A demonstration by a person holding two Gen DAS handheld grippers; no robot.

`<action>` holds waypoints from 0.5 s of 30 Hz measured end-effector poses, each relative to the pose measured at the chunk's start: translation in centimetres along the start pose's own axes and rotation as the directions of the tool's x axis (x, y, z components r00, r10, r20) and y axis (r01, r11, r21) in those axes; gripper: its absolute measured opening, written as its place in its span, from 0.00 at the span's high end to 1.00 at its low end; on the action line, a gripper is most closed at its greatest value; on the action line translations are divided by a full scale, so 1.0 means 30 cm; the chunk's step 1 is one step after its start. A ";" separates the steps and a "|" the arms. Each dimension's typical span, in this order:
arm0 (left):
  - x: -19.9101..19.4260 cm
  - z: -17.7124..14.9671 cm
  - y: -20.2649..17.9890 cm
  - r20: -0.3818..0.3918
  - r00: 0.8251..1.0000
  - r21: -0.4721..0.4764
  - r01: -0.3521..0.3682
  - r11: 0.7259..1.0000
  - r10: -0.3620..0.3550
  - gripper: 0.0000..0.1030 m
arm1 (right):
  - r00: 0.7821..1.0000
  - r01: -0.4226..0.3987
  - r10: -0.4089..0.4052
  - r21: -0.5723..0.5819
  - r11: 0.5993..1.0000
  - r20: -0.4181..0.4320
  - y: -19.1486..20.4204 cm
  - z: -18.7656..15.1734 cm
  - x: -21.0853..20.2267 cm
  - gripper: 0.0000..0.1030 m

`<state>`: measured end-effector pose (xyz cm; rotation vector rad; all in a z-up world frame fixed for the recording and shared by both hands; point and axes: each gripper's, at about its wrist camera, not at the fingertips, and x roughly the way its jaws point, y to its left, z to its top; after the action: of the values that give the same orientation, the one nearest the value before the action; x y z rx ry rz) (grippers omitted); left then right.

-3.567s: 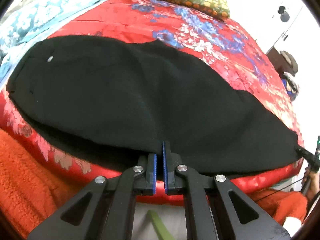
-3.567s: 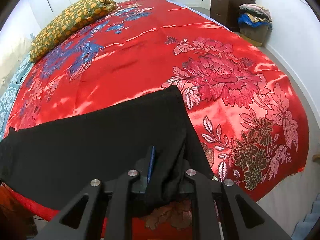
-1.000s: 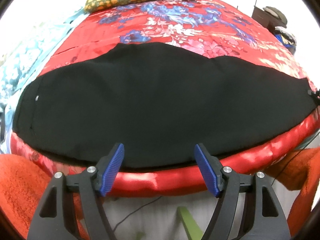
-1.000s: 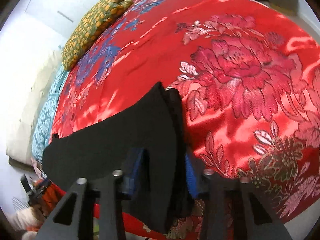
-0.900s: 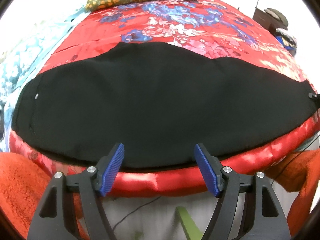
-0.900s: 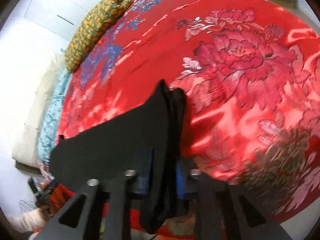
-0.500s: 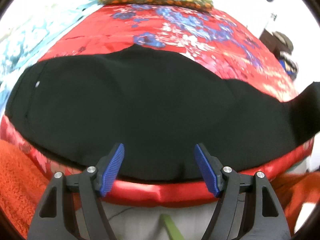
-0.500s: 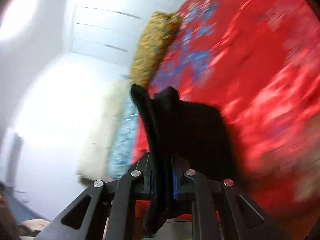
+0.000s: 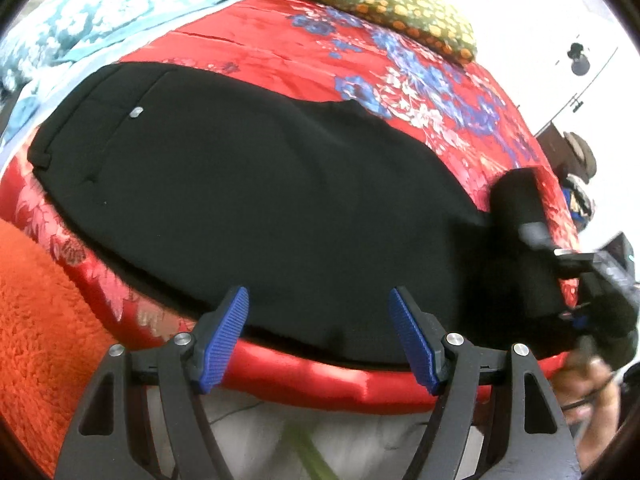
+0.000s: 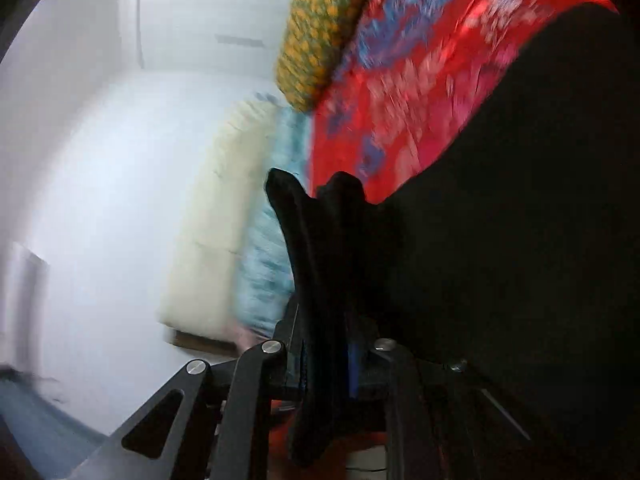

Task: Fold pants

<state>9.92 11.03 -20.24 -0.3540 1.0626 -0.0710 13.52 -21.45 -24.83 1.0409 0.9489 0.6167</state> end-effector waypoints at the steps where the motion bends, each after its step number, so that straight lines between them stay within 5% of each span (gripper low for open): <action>1: 0.001 0.002 0.004 -0.004 1.000 -0.004 0.010 1.000 -0.010 0.27 | 0.992 0.111 -0.114 -0.062 0.992 -0.046 0.026 -0.024 0.068 0.58; 2: 0.001 0.005 0.009 -0.008 1.000 -0.010 0.026 1.000 -0.026 0.27 | 0.980 0.166 -0.176 -0.109 0.980 -0.092 0.039 -0.036 0.108 0.37; 5: -0.004 0.015 0.022 -0.012 0.996 -0.033 0.093 0.995 -0.093 0.24 | 0.963 0.193 -0.231 -0.244 0.951 -0.140 0.107 -0.068 0.101 0.35; 11: 0.023 0.033 -0.098 -0.037 0.975 0.063 0.220 0.973 -0.218 0.31 | 0.932 0.354 -0.349 -0.449 0.820 0.099 0.200 -0.080 -0.226 0.15; 15: 0.065 0.040 -0.287 -0.045 0.978 0.273 0.209 0.939 -0.205 0.34 | 0.866 0.500 -0.440 -0.424 0.755 0.237 0.158 -0.084 -0.411 0.15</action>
<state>12.87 2.79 -18.63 -0.2099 1.0125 -0.4083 5.44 -28.38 -16.60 0.3630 0.8486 0.3236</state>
